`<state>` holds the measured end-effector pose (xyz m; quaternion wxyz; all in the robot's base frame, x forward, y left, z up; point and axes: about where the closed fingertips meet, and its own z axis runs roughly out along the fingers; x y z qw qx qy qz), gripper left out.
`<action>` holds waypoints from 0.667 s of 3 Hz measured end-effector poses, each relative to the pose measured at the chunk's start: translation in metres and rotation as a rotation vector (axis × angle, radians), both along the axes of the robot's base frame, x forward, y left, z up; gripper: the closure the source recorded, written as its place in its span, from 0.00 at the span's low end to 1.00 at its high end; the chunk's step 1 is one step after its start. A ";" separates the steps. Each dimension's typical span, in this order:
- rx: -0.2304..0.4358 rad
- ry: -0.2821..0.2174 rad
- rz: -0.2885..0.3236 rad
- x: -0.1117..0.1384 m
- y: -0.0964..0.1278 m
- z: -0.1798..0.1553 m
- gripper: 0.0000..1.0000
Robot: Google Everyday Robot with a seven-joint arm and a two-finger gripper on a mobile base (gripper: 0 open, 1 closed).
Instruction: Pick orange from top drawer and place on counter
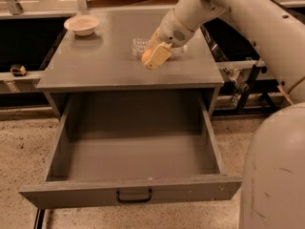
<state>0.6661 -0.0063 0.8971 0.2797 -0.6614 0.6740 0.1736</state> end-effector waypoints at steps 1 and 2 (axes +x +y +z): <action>-0.019 0.035 -0.018 0.010 0.012 -0.021 0.76; -0.036 0.033 -0.038 0.014 0.019 -0.038 0.54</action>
Offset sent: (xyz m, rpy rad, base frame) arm 0.0180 0.0254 -0.0600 -0.0570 0.0219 -0.0728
